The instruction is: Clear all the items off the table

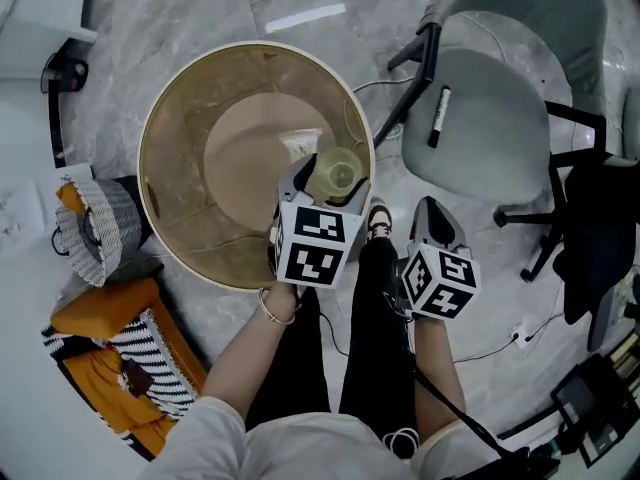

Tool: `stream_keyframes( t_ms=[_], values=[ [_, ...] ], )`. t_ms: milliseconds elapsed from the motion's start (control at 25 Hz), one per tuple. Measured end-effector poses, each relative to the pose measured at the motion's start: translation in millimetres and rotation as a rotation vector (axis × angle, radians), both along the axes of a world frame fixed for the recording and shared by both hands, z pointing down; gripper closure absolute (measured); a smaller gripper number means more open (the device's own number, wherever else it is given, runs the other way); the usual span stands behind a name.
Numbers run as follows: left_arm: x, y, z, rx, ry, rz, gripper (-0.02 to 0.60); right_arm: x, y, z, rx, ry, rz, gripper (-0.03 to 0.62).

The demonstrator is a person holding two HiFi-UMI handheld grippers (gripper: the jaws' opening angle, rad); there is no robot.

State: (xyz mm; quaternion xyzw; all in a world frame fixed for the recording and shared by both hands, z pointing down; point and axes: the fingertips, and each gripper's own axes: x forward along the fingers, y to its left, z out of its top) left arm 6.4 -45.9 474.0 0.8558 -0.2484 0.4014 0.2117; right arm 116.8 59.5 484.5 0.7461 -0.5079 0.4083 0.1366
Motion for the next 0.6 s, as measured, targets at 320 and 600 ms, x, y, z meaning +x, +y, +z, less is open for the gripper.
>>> stream_keyframes(
  t_ms=[320,600],
  values=[
    [114.9,47.2,5.1,-0.002,0.005,0.223,0.224,84.3,64.1,7.8,-0.006,0.0,0.201,0.571],
    [208.0,79.4,24.8,0.002,-0.02,0.372,0.224,148.4,91.9,31.4,-0.006,-0.029,0.292,0.571]
  ],
)
